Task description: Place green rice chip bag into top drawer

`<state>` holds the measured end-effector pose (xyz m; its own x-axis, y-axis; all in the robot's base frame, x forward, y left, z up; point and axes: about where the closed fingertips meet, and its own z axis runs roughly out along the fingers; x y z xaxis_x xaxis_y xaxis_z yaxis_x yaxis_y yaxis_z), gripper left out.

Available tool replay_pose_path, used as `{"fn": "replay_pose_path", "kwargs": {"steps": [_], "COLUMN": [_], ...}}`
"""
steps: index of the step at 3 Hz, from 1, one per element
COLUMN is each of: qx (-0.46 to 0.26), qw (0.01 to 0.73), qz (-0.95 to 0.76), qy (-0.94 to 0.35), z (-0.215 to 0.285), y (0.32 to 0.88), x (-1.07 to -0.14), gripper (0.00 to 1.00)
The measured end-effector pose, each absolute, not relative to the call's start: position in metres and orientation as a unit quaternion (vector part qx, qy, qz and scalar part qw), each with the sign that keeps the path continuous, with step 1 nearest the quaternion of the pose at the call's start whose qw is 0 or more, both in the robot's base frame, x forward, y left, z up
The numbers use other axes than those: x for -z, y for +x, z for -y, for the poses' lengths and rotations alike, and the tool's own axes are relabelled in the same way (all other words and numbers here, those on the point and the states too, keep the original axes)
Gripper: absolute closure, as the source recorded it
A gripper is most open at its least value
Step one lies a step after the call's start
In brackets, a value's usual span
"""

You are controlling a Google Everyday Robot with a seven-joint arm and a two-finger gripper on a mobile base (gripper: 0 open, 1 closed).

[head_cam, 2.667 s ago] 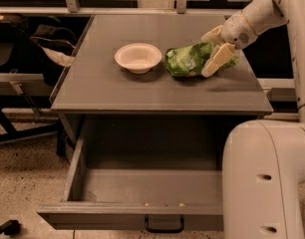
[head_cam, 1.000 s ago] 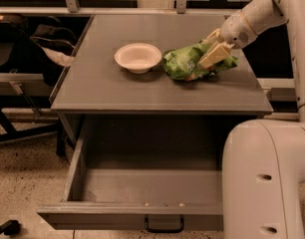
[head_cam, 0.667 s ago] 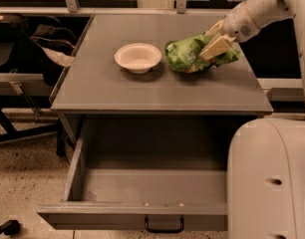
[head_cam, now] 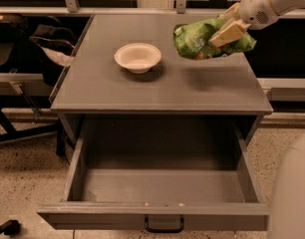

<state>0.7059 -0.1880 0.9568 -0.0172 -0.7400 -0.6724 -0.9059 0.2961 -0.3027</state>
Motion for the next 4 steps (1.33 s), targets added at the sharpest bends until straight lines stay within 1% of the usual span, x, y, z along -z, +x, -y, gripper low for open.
{"fn": "replay_pose_path", "kwargs": {"steps": [1,2,4], "qx": [-0.067,-0.051,-0.041], "qw": [0.441,0.479,0.478], "qz": [-0.695,-0.691,-0.691], "qy": [-0.565,-0.539,-0.540], "z": [0.194,0.189,0.184], "y": [0.677,0.637,0.628], "x": [-1.002,-0.992,-0.992], "gripper": [1.00,1.00,1.00]}}
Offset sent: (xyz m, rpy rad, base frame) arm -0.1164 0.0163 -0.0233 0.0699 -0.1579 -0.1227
